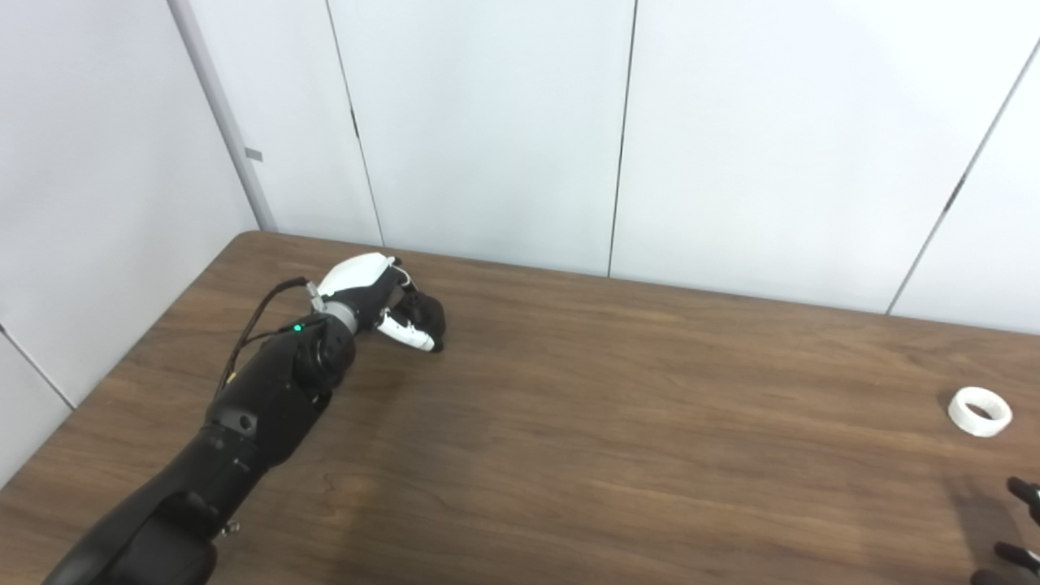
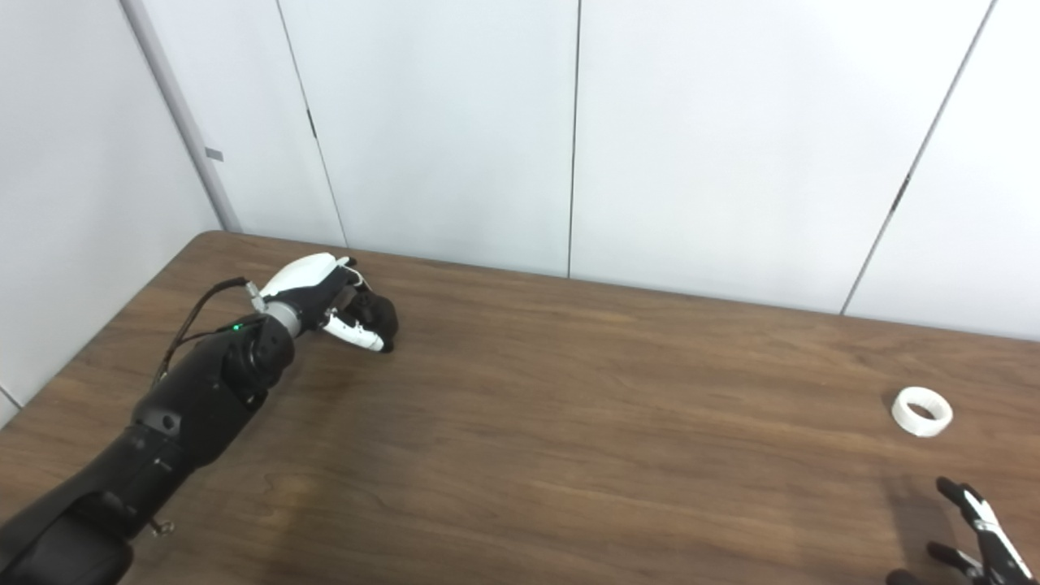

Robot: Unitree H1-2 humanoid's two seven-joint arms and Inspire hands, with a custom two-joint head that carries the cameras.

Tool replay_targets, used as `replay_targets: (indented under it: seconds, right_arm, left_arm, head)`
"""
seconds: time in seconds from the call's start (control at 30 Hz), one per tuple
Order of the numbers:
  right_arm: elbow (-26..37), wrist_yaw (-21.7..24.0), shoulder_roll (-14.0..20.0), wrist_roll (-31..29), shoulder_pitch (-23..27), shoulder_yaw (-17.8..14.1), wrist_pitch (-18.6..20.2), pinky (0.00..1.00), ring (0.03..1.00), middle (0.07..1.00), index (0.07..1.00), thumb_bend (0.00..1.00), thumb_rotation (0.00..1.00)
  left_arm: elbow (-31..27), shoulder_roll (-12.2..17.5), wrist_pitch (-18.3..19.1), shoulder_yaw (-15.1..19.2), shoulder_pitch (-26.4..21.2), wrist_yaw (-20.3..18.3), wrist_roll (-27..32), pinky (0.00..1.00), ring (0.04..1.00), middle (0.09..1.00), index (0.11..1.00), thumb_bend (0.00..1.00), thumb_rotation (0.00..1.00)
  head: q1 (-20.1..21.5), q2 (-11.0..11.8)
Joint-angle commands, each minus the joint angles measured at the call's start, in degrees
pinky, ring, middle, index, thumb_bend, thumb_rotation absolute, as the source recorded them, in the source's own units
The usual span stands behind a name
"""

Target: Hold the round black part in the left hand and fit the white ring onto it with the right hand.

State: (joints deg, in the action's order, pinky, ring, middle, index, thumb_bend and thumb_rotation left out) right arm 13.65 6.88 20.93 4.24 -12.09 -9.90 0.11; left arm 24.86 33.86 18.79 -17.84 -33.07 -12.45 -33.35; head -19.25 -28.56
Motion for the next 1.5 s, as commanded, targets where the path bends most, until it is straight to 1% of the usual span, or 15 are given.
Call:
replay_targets:
  seconds: [0.0, 0.07, 0.2, 0.3, 0.33, 0.37, 0.43, 0.5, 0.63, 0.9, 0.97, 1.13, 1.27, 1.37, 1.47]
  right_arm:
    - [0.3, 0.2, 1.2, 0.1, -0.1, -0.4, 0.1, 0.9, 0.996, 1.0, 0.934, 0.72, 0.63]
    - [0.2, 0.2, 1.2, 0.0, -0.2, -0.4, 0.1, 0.91, 0.999, 1.0, 0.932, 0.72, 0.62]
    - [0.2, 0.1, 1.2, 0.4, -0.1, -0.4, 0.2, 0.89, 1.0, 1.0, 0.93, 0.72, 0.63]
    - [0.2, 0.1, 1.3, 0.5, -0.1, -0.3, 0.2, 0.9, 1.0, 1.0, 0.93, 0.73, 0.63]
    - [0.1, 0.1, 1.3, 0.6, -0.1, -0.3, 0.1, 0.89, 1.0, 1.0, 0.928, 0.72, 0.63]
    - [0.0, 0.1, 1.3, 0.5, 0.0, -0.3, 0.0, 0.89, 1.0, 1.0, 0.928, 0.72, 0.63]
    - [-0.2, 0.2, 1.3, 0.1, 0.0, -0.4, 0.0, 0.9, 1.0, 1.0, 0.929, 0.72, 0.62]
    - [0.1, 0.3, 1.2, -0.2, 0.0, -0.5, 0.4, 0.91, 1.0, 1.0, 0.932, 0.72, 0.62]
    - [-0.2, 0.1, 1.3, 0.3, -0.1, -0.5, -0.3, 0.89, 1.0, 1.0, 0.927, 0.72, 0.63]
    - [0.5, 0.2, 1.2, 0.0, -0.1, -0.5, 0.6, 0.89, 0.997, 1.0, 0.933, 0.75, 0.64]
    - [0.6, 0.3, 1.1, -0.3, -0.1, -0.5, 0.8, 0.9, 1.0, 1.0, 0.937, 0.75, 0.64]
    - [0.8, 0.1, 0.9, 0.3, -0.3, -0.2, 1.1, 0.88, 1.0, 1.0, 0.932, 0.74, 0.64]
    - [0.6, -0.2, 0.7, 0.9, -0.2, 0.0, -1.1, 0.87, 1.0, 1.0, 0.936, 0.73, 0.64]
    - [0.9, -0.3, 0.7, 1.5, 0.1, 0.1, -1.3, 0.85, 1.0, 1.0, 0.941, 0.71, 0.61]
    - [1.3, -0.8, 0.8, 3.6, 0.5, 0.3, -0.5, 0.92, 1.0, 1.0, 0.94, 0.73, 0.62]
  left_arm:
    - [-0.9, 2.5, 0.6, -0.6, 0.2, -1.8, -1.6, 1.0, 1.0, 1.0, 0.68, 0.9, 0.05]
    - [-1.1, 2.8, 0.5, -0.6, 0.5, -1.7, -1.7, 1.0, 1.0, 1.0, 0.684, 0.9, 0.06]
    - [-1.2, 3.3, -0.5, -0.5, 1.2, -1.1, -2.0, 1.0, 1.0, 1.0, 0.668, 0.87, 0.01]
    - [-1.1, 3.4, -1.8, 0.0, 1.8, 0.0, -1.7, 1.0, 1.0, 0.983, 0.6, 0.83, 0.0]
    - [-0.7, 3.2, -2.7, 0.5, 2.1, 1.0, -1.3, 1.0, 1.0, 0.962, 0.533, 0.65, 0.03]
    - [-0.4, 3.0, -3.5, 1.0, 2.3, 1.8, -0.9, 1.0, 1.0, 0.943, 0.507, 0.58, 0.04]
    - [-0.3, 2.7, -4.5, 1.6, 2.6, 2.8, -0.6, 1.0, 1.0, 0.91, 0.485, 0.53, 0.04]
    - [-0.5, 2.5, -4.9, 1.8, 2.9, 3.3, -1.0, 1.0, 1.0, 0.893, 0.48, 0.52, 0.04]
    - [-0.6, 2.2, -6.2, 2.0, 3.4, 4.7, -1.3, 1.0, 0.99, 0.861, 0.477, 0.52, 0.05]
    - [-0.2, 2.1, -9.1, 2.0, 3.8, 6.8, -1.5, 1.0, 0.97, 0.83, 0.477, 0.52, 0.05]
    - [-0.6, 2.1, -9.1, 2.0, 3.9, 6.8, -1.6, 1.0, 0.965, 0.829, 0.476, 0.52, 0.04]
    - [-3.4, 1.6, -9.0, 1.9, 4.8, 6.6, -1.5, 1.0, 0.969, 0.843, 0.476, 0.52, 0.05]
    - [-6.7, 1.1, -10.0, 2.0, 6.0, 6.6, -1.2, 1.0, 0.968, 0.856, 0.476, 0.52, 0.05]
    - [-10.0, 0.5, -9.7, 2.5, 7.2, 6.5, -1.1, 1.0, 0.971, 0.87, 0.476, 0.52, 0.05]
    - [-12.2, 0.0, -10.1, 3.1, 8.2, 6.3, -1.0, 1.0, 0.975, 0.879, 0.476, 0.52, 0.05]
  head:
    - [0.0, -0.1]
    - [0.0, -0.1]
    - [0.0, -0.1]
    - [0.0, -0.1]
    - [0.0, -0.1]
    - [0.0, -0.1]
    - [-0.1, -0.1]
    - [-0.1, -0.1]
    - [-0.1, -0.3]
    - [-0.1, -0.3]
    - [-0.1, -0.3]
    - [0.9, -0.1]
    - [1.5, 0.0]
    - [2.6, 0.1]
    - [3.4, 0.2]
